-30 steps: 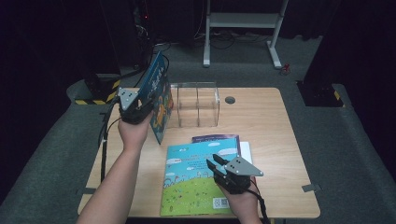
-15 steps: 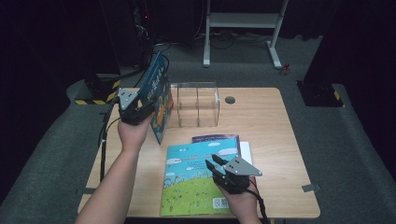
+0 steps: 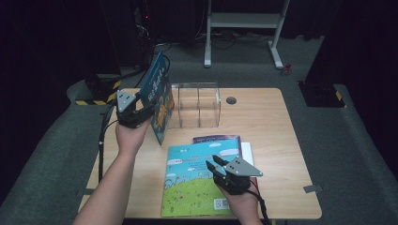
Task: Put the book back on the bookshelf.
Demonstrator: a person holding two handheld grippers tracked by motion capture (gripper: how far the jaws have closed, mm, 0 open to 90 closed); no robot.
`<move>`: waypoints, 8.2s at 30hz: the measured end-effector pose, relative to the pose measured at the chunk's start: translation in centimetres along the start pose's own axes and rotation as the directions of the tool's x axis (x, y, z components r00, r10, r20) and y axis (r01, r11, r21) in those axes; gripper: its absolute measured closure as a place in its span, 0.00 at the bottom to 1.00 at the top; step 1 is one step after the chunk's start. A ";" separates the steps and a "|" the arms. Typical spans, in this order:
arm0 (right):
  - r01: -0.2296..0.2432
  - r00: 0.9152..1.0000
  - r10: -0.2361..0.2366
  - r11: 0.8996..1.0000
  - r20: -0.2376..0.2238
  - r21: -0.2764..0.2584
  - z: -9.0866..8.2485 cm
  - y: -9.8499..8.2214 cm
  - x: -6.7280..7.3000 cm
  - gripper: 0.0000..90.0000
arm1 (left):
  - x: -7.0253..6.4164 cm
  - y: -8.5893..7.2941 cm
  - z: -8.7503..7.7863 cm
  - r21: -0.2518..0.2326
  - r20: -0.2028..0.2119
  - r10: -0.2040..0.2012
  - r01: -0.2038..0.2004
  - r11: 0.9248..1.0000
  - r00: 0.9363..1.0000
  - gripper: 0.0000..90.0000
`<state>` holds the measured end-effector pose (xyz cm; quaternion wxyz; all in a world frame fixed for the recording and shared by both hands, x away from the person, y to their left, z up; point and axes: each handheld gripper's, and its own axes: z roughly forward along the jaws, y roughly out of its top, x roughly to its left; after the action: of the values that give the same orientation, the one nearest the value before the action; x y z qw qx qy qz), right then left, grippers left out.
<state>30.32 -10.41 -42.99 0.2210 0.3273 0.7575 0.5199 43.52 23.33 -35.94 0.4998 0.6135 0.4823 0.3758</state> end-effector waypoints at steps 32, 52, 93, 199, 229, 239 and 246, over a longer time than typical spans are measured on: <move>-0.001 1.000 0.001 1.000 0.001 0.019 0.3 -0.2 -0.1 0.72 | 0.1 -5.2 -5.5 0.174 0.129 -0.016 -0.007 0.985 0.992 0.31; -0.019 1.000 0.017 0.998 0.026 0.067 0.5 -0.9 -0.7 0.64 | -1.9 -14.1 -8.3 0.380 0.260 -0.088 -0.018 0.925 0.962 0.28; -0.256 0.965 0.226 0.924 0.132 0.286 -1.3 -5.5 -4.9 0.28 | -7.2 -18.6 -8.3 0.540 0.396 -0.198 -0.053 0.840 0.897 0.15; -0.265 0.964 0.249 0.902 0.089 0.340 -0.5 -5.2 -4.6 0.27 | -7.5 -19.0 -8.0 0.516 0.377 -0.168 -0.056 0.855 0.911 0.00; -0.250 0.968 0.233 0.915 0.092 0.316 -1.0 -5.0 -4.7 0.41 | -7.5 -19.0 -8.1 0.517 0.377 -0.170 -0.055 0.854 0.911 0.00; -0.219 0.975 0.199 0.929 0.095 0.298 -1.4 -4.9 -4.3 0.42 | -7.5 -19.0 -8.1 0.515 0.379 -0.173 -0.052 0.855 0.909 0.00; -0.204 0.978 0.184 0.939 0.096 0.276 -1.7 -4.7 -4.0 0.42 | -7.3 -19.0 -8.1 0.518 0.380 -0.197 -0.031 0.855 0.904 0.00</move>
<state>30.63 -15.56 -46.80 0.1451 0.4464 0.7802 0.4134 29.93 18.95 -52.57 0.4263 0.7682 0.4723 0.0710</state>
